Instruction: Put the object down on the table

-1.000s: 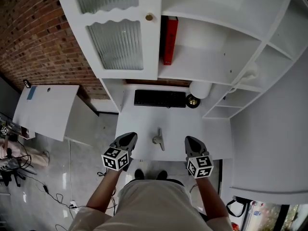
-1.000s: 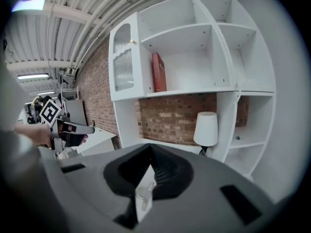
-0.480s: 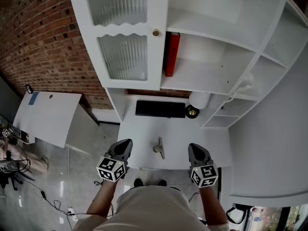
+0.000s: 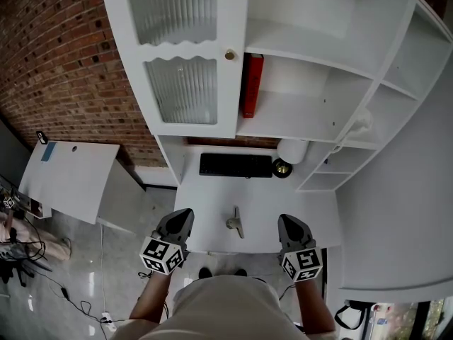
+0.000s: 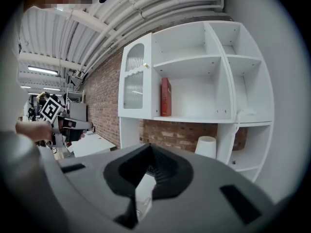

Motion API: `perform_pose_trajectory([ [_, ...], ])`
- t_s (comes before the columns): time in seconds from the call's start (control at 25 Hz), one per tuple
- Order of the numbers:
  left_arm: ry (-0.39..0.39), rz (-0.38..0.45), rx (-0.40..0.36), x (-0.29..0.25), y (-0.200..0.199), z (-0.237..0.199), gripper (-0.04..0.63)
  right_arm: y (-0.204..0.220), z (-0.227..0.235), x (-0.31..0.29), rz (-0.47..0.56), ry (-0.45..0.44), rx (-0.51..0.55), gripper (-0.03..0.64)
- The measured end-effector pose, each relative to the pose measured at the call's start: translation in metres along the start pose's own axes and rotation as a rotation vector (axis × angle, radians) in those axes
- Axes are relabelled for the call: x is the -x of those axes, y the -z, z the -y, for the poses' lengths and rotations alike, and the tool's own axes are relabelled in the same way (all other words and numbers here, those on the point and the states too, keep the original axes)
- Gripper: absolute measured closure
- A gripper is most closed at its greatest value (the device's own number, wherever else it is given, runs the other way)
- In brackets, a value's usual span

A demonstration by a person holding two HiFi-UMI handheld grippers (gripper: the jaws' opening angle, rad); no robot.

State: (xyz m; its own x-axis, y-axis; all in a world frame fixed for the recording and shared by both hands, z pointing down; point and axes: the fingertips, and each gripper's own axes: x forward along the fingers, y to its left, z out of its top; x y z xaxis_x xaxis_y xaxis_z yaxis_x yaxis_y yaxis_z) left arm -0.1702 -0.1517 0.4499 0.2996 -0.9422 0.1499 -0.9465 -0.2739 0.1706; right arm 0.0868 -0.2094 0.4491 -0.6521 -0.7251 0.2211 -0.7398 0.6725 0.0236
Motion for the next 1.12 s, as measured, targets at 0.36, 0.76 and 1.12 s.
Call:
perform_pose_trajectory([
  [0.36,0.023,-0.001,0.022,-0.0058,0.0018,-0.0007,0.602,-0.0019,-0.0049,-0.0013,0.006,-0.002,0.019,0.615],
  [0.76,0.048,-0.007,0.039,-0.0096,0.0028,0.0047,0.601,-0.0011,-0.0059,-0.0004,0.000,0.004,0.022,0.616],
  [1.12,0.057,-0.013,0.047,-0.0077,0.0050,0.0070,0.601,0.0020,-0.0093,0.0014,-0.007,0.005,0.017,0.615],
])
